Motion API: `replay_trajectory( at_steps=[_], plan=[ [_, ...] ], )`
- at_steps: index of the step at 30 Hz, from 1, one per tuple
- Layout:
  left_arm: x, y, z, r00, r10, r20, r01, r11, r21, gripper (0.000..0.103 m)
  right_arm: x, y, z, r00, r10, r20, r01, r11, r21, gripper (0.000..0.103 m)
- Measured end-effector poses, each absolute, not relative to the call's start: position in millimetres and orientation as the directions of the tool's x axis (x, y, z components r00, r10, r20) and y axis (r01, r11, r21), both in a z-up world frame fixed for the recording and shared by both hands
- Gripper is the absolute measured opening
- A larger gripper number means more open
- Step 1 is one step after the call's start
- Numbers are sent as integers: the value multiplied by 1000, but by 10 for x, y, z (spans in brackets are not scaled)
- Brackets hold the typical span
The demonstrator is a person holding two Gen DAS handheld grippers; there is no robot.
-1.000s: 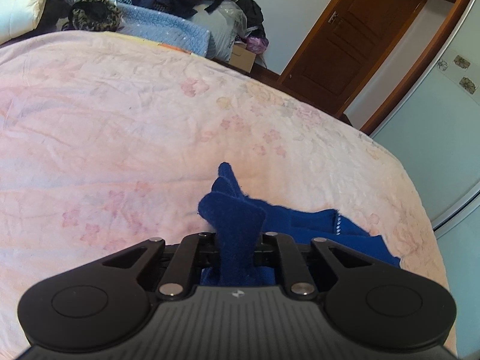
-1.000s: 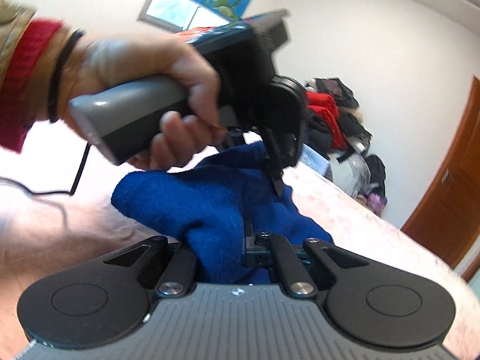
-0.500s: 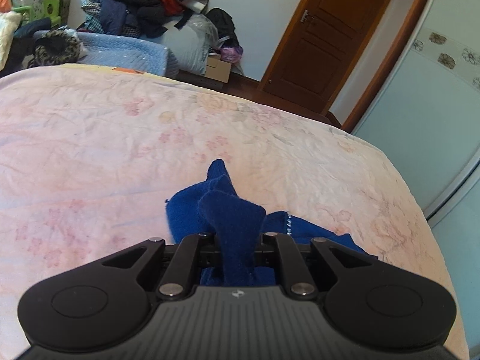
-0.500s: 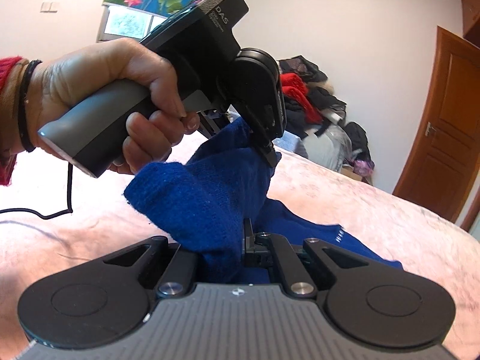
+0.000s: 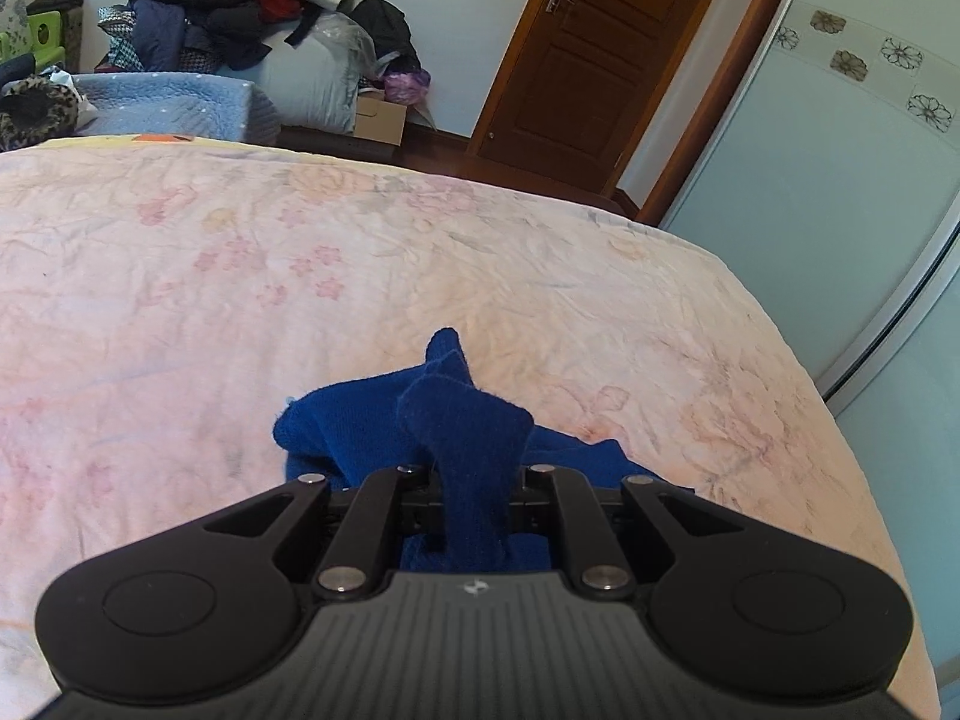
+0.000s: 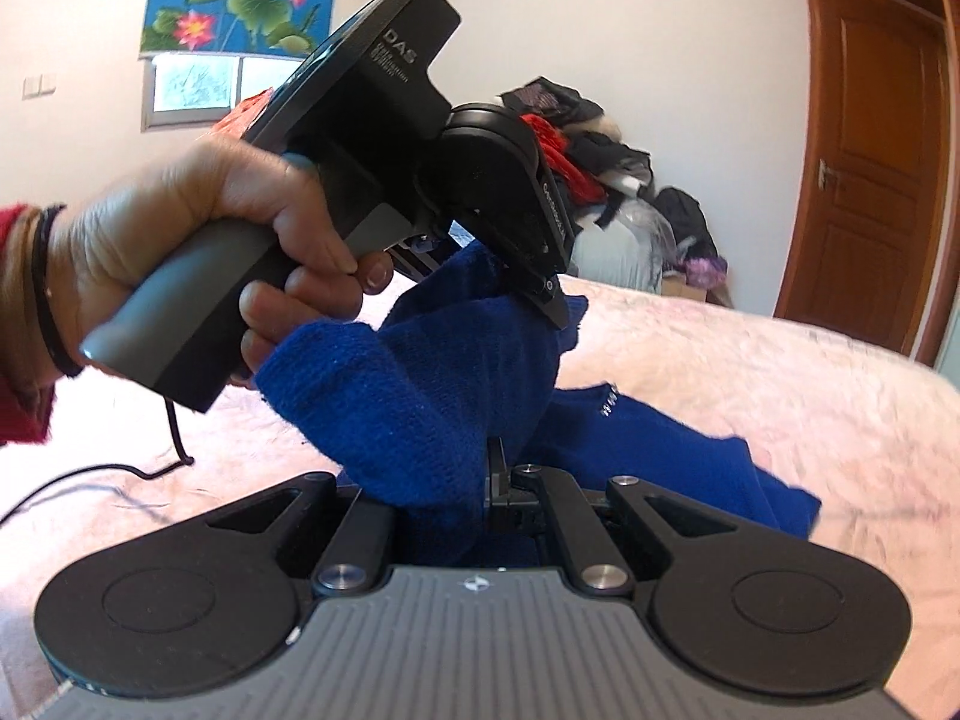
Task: Fold small clothes
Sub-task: 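Lift the folded sweater with both grippers and fold it over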
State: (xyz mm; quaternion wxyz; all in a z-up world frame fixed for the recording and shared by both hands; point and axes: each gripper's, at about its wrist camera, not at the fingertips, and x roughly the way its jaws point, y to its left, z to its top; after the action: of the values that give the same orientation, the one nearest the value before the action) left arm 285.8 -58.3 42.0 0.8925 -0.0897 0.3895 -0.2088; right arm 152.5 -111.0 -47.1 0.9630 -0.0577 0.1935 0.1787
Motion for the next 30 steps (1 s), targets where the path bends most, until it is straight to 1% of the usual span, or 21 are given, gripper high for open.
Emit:
replay_trajectory(
  at_steps=[10,19,24,30],
  plan=[
    [2894,-1019,269,595,-447,-668,314,894,-319,11,1603,-1639,-583,838,344,-423,-303,939,163,7],
    [2840,-1438,154,585,-449,-675,369,889,-271,11,1617,-1934,-755,822,364,-438,-263,925,274,7],
    [2848,-1606,85,570,-460,-681,392,880,-267,11,1631,-2070,-861,812,382,-441,-241,908,344,7],
    [2831,-1790,-19,553,-478,-683,417,868,-270,11,1639,-2199,-947,807,396,-438,-227,893,389,7]
  ],
)
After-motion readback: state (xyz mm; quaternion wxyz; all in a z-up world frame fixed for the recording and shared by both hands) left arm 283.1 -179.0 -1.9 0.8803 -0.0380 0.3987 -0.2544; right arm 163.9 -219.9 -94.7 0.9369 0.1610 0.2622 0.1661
